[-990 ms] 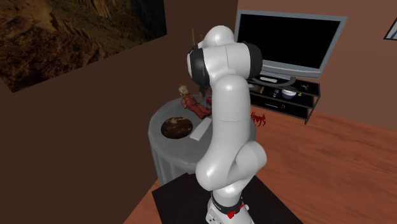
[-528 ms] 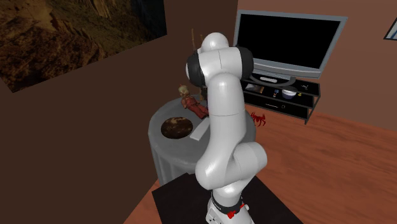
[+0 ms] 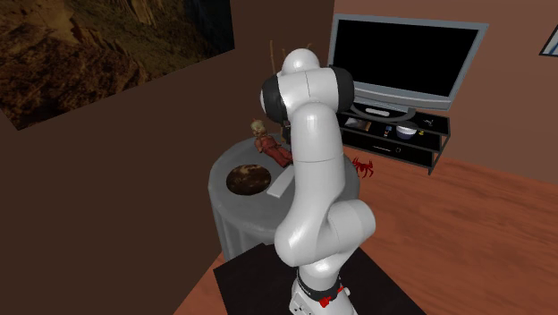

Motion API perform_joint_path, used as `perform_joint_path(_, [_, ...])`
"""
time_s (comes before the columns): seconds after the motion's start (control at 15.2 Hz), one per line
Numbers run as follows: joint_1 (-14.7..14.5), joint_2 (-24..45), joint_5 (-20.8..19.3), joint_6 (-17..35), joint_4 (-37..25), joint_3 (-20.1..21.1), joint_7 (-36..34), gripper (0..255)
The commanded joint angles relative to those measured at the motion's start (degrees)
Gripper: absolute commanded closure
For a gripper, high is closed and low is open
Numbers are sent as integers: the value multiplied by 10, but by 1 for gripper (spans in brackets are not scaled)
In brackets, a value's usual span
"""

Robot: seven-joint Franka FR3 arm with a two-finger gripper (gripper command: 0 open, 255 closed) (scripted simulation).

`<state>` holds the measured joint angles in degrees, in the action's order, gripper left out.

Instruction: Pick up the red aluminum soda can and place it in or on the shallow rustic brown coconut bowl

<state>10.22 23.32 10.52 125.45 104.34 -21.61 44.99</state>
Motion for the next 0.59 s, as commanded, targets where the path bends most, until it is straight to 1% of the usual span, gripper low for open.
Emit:
perform_joint_path(0.0, [0,0,0,0,0,0,0,0])
perform_joint_path(0.13, [0,0,0,0,0,0,0,0])
perform_joint_path(0.2, [0,0,0,0,0,0,0,255])
perform_joint_path(0.53, [0,0,0,0,0,0,0,255])
